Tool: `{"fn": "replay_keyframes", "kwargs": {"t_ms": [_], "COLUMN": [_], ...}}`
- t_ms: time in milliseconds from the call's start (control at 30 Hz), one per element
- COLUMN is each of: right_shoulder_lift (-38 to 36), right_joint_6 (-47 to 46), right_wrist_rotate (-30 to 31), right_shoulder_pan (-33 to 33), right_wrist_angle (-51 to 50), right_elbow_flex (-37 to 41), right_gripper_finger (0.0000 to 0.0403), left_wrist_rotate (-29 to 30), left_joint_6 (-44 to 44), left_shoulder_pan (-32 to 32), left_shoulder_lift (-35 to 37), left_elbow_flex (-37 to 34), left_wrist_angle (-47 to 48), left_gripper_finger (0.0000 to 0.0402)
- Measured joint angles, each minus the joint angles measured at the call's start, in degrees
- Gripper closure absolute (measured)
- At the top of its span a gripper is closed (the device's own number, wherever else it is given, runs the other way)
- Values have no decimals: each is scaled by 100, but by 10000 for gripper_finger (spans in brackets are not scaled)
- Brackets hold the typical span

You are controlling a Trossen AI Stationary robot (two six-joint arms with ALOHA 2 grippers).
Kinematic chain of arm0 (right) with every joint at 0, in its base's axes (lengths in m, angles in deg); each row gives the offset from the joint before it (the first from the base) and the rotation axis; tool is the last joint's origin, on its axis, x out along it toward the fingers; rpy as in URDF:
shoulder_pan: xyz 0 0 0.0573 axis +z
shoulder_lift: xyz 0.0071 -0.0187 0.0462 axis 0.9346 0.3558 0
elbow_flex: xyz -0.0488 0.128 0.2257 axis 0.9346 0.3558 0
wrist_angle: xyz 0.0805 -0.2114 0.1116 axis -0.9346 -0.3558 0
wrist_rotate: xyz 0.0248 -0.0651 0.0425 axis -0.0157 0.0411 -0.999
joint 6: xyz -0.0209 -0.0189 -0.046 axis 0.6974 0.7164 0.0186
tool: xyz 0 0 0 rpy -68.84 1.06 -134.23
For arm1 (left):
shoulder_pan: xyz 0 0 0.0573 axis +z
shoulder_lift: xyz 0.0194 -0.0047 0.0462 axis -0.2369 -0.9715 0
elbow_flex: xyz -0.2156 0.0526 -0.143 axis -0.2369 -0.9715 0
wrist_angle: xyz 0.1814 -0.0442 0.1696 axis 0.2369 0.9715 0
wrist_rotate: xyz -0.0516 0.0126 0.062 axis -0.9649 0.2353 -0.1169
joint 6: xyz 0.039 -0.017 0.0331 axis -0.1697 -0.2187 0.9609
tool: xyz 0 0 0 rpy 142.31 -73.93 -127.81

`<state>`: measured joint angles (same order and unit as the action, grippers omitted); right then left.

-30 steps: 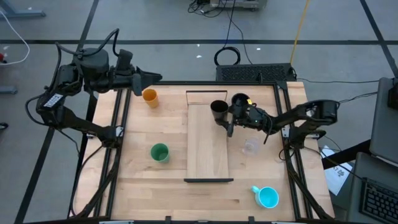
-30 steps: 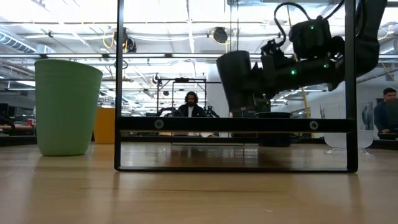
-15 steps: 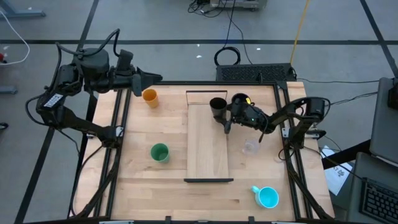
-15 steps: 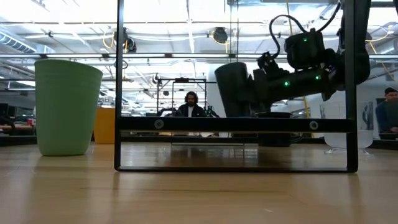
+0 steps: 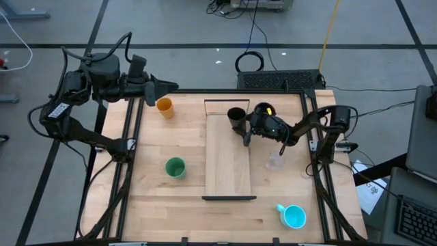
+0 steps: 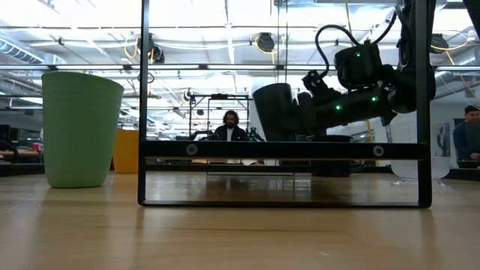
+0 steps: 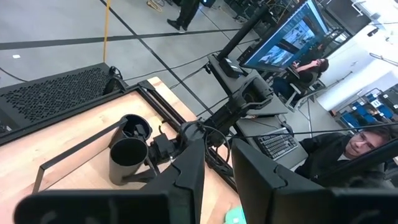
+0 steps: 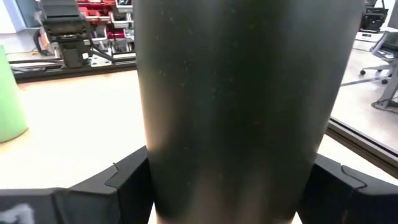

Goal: Stack small to large cups/mugs on shelf
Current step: Put the black cup on the shelf

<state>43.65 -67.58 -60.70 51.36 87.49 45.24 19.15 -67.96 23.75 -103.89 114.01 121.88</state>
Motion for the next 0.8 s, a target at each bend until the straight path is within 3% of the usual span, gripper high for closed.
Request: {"fn": "replay_keyframes", "kwargs": {"t_ms": [333,600,800], "right_shoulder_lift": [-4,-13,-4], "right_joint_6": [-89,-359,-301], "right_wrist_rotate": [7,35,44], "right_shoulder_pan": [-176,-174,-74], "right_wrist_angle": [-90,-118,-161], "right_elbow_flex": [-11,-15,-9], "right_gripper_finger": [118,79,74], "left_wrist_rotate": [-12,-15,-13], "left_joint_6": [-22,-39,-24], "left_shoulder_pan": [-12,-82,-81], "left_shoulder_lift": [0,0,0], "left_elbow_flex": [0,0,0], "left_wrist_angle": [0,0,2], "left_gripper_finger": [320,320,320]}}
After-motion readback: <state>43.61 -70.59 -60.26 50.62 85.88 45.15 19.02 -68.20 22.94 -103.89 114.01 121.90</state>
